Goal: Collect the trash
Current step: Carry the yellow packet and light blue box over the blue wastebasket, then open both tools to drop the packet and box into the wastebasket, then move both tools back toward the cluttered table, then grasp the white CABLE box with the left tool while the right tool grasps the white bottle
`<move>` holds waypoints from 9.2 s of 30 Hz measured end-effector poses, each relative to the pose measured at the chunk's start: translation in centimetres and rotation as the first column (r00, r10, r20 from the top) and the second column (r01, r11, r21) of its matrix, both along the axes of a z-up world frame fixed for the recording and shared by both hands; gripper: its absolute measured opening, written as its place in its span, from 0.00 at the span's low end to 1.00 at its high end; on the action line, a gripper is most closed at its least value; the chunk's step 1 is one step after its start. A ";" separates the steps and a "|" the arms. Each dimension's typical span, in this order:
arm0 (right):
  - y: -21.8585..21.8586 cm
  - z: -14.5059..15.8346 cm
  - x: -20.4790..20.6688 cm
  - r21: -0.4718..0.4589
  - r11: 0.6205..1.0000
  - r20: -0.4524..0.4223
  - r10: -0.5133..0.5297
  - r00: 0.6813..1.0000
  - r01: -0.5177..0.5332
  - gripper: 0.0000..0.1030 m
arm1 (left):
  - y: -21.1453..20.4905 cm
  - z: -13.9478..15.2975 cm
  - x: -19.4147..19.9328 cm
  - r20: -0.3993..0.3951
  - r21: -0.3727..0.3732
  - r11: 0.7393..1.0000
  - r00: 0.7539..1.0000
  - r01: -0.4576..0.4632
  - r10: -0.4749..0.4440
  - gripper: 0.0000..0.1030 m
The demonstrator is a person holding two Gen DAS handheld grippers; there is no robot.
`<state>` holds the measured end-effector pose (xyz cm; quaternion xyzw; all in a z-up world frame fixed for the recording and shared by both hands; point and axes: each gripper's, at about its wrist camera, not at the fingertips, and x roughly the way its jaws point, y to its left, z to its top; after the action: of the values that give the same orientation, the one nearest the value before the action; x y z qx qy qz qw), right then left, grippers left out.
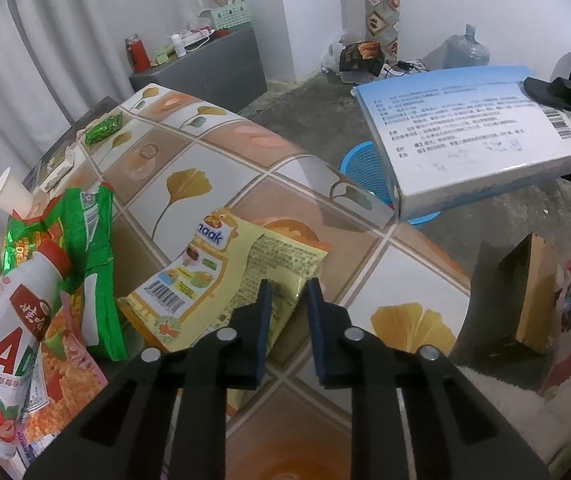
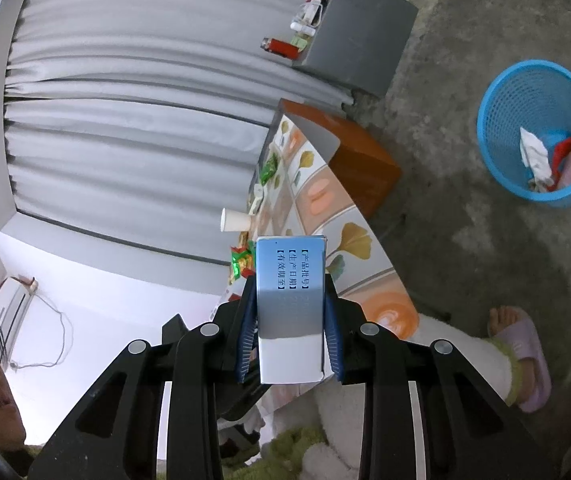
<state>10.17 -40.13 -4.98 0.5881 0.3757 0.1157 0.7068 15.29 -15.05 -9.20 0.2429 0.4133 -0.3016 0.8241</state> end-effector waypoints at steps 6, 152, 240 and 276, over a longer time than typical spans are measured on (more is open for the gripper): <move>-0.1 0.1 0.0 -0.002 1.000 0.001 0.002 1.000 -0.002 0.28 | 0.2 0.1 -0.1 -0.002 -0.011 1.000 1.000 -0.001 0.001 0.10; -1.9 6.1 -2.9 -0.823 0.526 -0.010 -0.394 0.919 0.216 0.93 | -7.0 13.1 3.1 -0.042 -0.567 0.823 0.999 -0.025 0.001 0.94; 34.2 -1.7 24.1 0.207 0.878 -0.376 0.478 0.794 -0.431 0.77 | 33.6 2.2 4.0 -0.098 -0.270 0.844 0.886 -0.463 0.454 0.94; 30.2 -3.6 21.5 0.305 0.866 -0.332 0.487 0.808 -0.397 0.52 | 35.1 1.8 7.4 -0.414 -0.255 0.824 0.827 -0.506 0.381 0.79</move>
<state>31.67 -9.95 -8.53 0.5694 0.6231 0.1969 0.4989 22.65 20.03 -7.41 -0.0704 0.5354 -0.2053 0.8162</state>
